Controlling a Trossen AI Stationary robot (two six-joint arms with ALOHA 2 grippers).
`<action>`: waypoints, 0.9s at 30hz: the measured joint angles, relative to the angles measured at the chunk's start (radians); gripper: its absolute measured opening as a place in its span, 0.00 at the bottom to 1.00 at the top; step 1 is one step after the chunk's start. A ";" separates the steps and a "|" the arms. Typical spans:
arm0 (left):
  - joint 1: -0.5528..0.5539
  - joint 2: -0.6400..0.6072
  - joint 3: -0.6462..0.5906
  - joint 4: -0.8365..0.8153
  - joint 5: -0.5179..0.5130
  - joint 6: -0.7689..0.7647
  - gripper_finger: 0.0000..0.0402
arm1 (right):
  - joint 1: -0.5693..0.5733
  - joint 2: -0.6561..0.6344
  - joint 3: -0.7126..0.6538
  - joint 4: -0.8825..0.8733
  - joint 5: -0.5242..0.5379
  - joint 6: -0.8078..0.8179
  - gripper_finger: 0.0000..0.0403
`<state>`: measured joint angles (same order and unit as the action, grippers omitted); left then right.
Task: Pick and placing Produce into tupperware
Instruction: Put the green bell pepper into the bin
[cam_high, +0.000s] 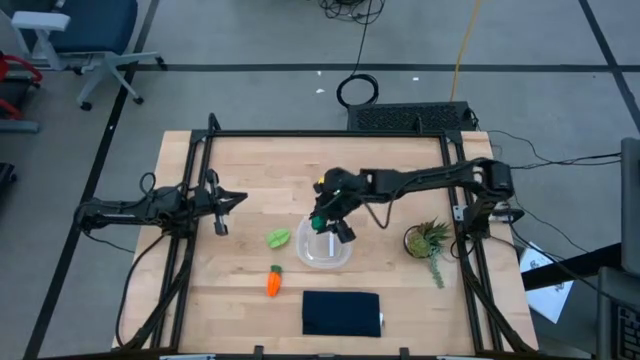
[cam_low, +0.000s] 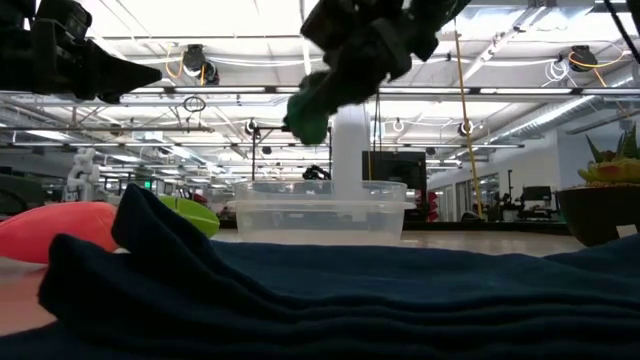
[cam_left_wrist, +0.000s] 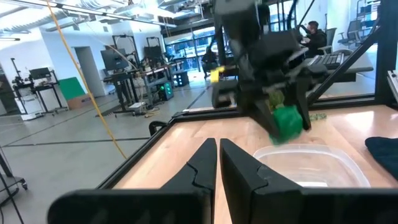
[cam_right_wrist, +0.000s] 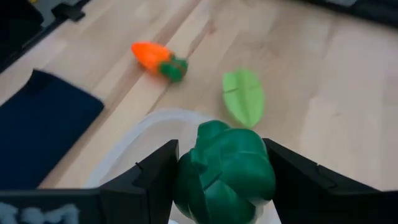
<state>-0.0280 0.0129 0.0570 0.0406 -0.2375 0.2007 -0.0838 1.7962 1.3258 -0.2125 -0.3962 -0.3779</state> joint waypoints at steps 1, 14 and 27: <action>0.000 0.000 0.000 0.000 0.000 0.000 0.06 | 0.003 0.015 0.000 0.006 0.000 -0.001 0.50; 0.000 0.000 0.000 0.001 0.000 0.000 0.06 | 0.059 0.142 0.000 0.023 0.002 -0.080 0.50; 0.000 0.000 0.000 0.001 0.000 0.001 0.06 | 0.048 0.187 0.039 0.036 0.007 -0.072 0.50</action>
<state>-0.0280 0.0128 0.0570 0.0414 -0.2371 0.2012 -0.0358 1.9828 1.3643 -0.1762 -0.3891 -0.4503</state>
